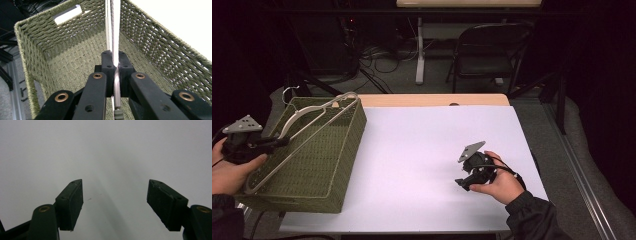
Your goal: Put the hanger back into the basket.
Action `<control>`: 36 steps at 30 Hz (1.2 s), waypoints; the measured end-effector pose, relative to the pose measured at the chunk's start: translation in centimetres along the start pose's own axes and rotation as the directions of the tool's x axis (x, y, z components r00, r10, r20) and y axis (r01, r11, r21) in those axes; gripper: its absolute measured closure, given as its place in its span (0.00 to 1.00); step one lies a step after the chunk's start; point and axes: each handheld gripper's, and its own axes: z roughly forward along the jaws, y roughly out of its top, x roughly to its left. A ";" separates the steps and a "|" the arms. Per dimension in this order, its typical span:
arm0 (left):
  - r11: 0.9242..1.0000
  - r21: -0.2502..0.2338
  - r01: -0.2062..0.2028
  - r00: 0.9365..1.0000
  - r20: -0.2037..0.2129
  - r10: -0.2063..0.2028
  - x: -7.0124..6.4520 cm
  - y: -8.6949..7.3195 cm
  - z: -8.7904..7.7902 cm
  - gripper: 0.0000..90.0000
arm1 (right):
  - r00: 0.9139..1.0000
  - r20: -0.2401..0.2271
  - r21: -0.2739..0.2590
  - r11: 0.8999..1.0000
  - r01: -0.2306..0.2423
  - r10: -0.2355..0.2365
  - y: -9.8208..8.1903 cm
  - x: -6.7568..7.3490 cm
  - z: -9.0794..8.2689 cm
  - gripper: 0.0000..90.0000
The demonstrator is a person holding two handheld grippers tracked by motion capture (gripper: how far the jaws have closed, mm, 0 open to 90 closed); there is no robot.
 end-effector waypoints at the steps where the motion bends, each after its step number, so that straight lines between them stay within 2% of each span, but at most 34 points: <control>1: 1.000 0.005 -0.004 1.000 -0.006 0.004 0.0 0.1 0.0 0.97 | 1.000 -0.001 0.002 1.000 -0.002 0.002 0.0 -0.1 0.0 0.32; 5: 1.000 0.022 -0.004 1.000 0.001 0.003 0.4 0.0 0.0 0.97 | 1.000 0.003 -0.003 1.000 -0.013 0.013 0.0 -0.1 0.0 0.32; 9: 0.999 0.032 -0.003 1.000 0.008 0.003 0.7 -0.7 0.2 0.97 | 1.000 -0.002 -0.001 1.000 -0.001 0.001 0.0 0.0 0.1 0.32; 10: 1.000 0.030 -0.002 1.000 0.006 0.002 0.9 -0.8 0.3 0.97 | 1.000 -0.002 0.018 1.000 0.003 -0.003 0.0 -0.1 0.0 0.32; 11: 1.000 0.029 0.003 1.000 0.007 -0.003 0.9 -0.9 0.3 0.97 | 1.000 -0.001 0.002 1.000 -0.005 0.005 -0.1 -0.1 0.1 0.32; 14: 0.999 0.036 0.009 1.000 0.015 -0.010 1.0 -0.9 1.2 0.97 | 1.000 0.000 0.004 1.000 -0.016 0.016 0.0 -0.1 0.2 0.32; 16: 0.999 0.035 0.026 1.000 0.010 -0.026 1.4 -1.3 1.5 0.97 | 1.000 -0.001 0.000 1.000 -0.005 0.005 0.1 -0.1 0.3 0.32; 18: 0.998 0.018 0.054 0.998 0.029 -0.055 2.0 -2.1 1.6 0.97 | 1.000 -0.003 -0.003 1.000 -0.005 0.005 0.1 0.0 0.4 0.32; 19: 0.998 0.035 0.049 0.998 0.029 -0.050 2.2 -2.5 1.8 0.97 | 1.000 -0.008 0.022 1.000 -0.006 0.007 0.1 0.1 0.2 0.32; 21: 0.996 0.077 0.039 0.999 0.017 -0.041 2.2 -3.2 2.4 0.97 | 1.000 -0.007 0.004 1.000 -0.003 0.003 0.1 0.0 0.4 0.32; 22: 0.995 0.086 0.041 0.999 0.016 -0.043 2.1 -3.4 2.7 0.97 | 1.000 -0.009 0.020 1.000 -0.003 0.003 0.1 0.0 0.3 0.32; 24: 0.994 0.092 0.054 0.998 0.025 -0.057 2.1 -3.7 3.4 0.97 | 1.000 -0.006 0.008 1.000 -0.017 0.017 0.0 0.0 0.4 0.32; 26: 0.993 0.098 0.069 0.996 0.044 -0.074 2.1 -3.9 4.2 0.97 | 1.000 -0.006 0.007 1.000 -0.010 0.010 0.0 -0.1 0.4 0.32; 28: 0.989 0.127 0.082 0.994 0.060 -0.090 2.0 -4.1 5.1 0.97 | 1.000 -0.006 0.009 1.000 -0.018 0.018 0.0 0.0 0.4 0.32; 29: 0.988 0.131 0.085 0.994 0.063 -0.094 2.0 -4.3 5.5 0.97 | 1.000 -0.008 0.009 1.000 -0.016 0.016 0.0 0.0 0.4 0.32; 30: 0.985 0.133 0.106 0.991 0.065 -0.115 2.0 -4.4 5.9 0.97 | 1.000 -0.007 0.008 1.000 -0.014 0.015 0.0 0.0 0.4 0.32; 31: 0.985 0.133 0.106 0.991 0.065 -0.115 2.0 -4.4 5.9 0.97 | 1.000 -0.009 0.009 1.000 -0.015 0.015 -0.1 0.0 0.4 0.32; 32: 0.980 0.150 0.128 0.991 0.028 -0.133 2.2 -4.7 6.3 0.95 | 1.000 -0.009 0.020 1.000 -0.011 0.011 0.0 -0.1 0.3 0.32; 34: 0.978 0.145 0.151 0.988 -0.029 -0.148 2.3 -4.8 6.3 0.92 | 1.000 -0.008 0.006 1.000 -0.012 0.012 -0.1 -0.1 0.4 0.32; 36: 0.979 0.125 0.162 0.984 -0.090 -0.152 2.5 -4.8 6.0 0.82 | 1.000 -0.009 0.005 1.000 -0.014 0.014 -0.2 -0.1 0.4 0.32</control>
